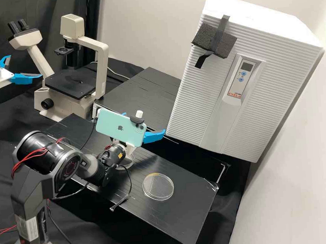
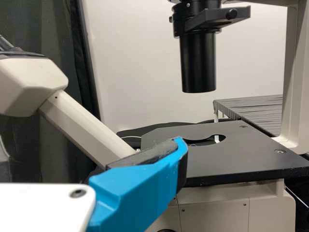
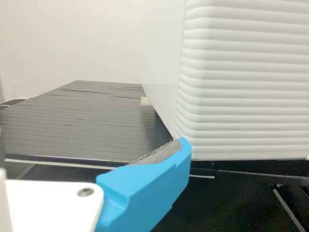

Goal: Close the petri dish lid.

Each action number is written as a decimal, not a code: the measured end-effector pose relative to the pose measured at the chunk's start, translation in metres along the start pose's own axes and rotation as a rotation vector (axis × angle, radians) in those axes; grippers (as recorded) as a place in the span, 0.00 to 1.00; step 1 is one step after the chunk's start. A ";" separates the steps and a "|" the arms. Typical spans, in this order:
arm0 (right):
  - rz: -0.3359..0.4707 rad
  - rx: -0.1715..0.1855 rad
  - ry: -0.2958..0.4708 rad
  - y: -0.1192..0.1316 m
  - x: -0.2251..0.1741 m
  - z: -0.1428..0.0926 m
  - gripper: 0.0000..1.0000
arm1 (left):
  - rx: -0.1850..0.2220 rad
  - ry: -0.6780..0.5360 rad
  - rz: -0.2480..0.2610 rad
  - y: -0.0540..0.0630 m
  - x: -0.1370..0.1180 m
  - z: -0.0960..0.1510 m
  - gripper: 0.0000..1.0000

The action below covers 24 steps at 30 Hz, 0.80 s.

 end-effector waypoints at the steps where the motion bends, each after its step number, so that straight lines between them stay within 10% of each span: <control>1: 0.000 0.000 0.000 0.000 0.000 0.000 1.00 | 0.000 0.000 0.000 0.000 0.000 0.000 1.00; 24: 0.193 0.014 -0.047 0.032 -0.068 0.031 1.00 | 0.000 0.000 0.000 0.000 0.000 0.000 1.00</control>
